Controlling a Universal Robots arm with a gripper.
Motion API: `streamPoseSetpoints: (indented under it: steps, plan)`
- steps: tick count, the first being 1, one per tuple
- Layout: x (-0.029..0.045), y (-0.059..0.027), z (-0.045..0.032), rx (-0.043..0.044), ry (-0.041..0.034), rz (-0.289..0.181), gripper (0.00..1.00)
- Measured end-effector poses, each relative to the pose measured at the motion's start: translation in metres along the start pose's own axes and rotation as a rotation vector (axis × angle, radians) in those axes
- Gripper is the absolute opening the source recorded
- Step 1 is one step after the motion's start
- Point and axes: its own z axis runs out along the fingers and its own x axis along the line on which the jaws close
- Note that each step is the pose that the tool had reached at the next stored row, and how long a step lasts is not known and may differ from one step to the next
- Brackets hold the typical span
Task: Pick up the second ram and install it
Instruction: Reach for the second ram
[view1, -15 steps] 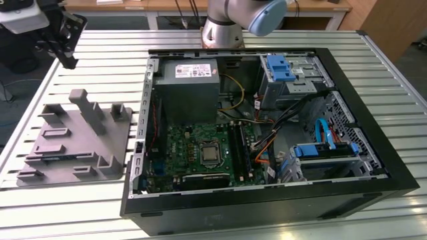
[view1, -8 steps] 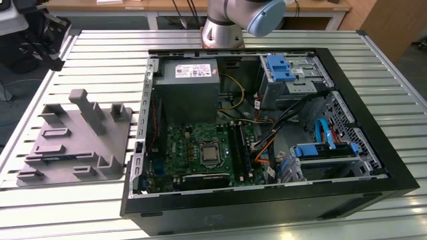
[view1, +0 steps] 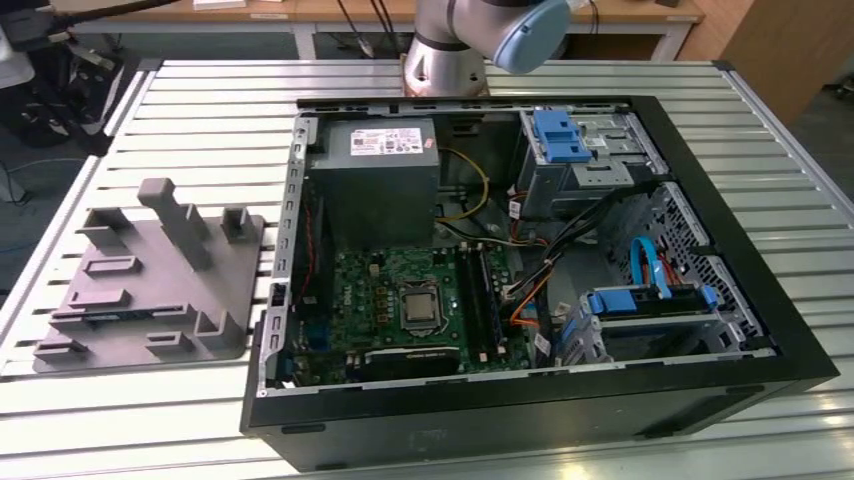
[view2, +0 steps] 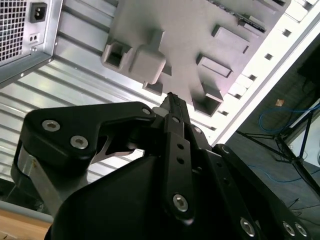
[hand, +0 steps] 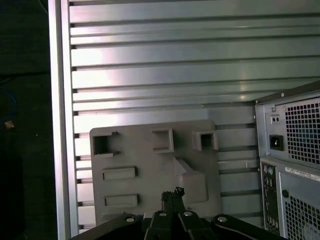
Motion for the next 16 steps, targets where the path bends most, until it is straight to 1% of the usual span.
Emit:
streamPoseSetpoints:
  steps: [4, 7, 11, 16]
  plan:
    - [0.0028, -0.0151, 0.0050, 0.0000, -0.0001, 0.000, 0.10]
    - [0.0049, -0.0228, 0.0097, 0.0000, -0.0001, 0.000, 0.10]
    - [0.0070, -0.0282, 0.0168, -0.0002, -0.0003, 0.000, 0.10]
    - [0.0106, -0.0304, 0.0246, 0.0001, 0.0000, 0.000, 0.10]
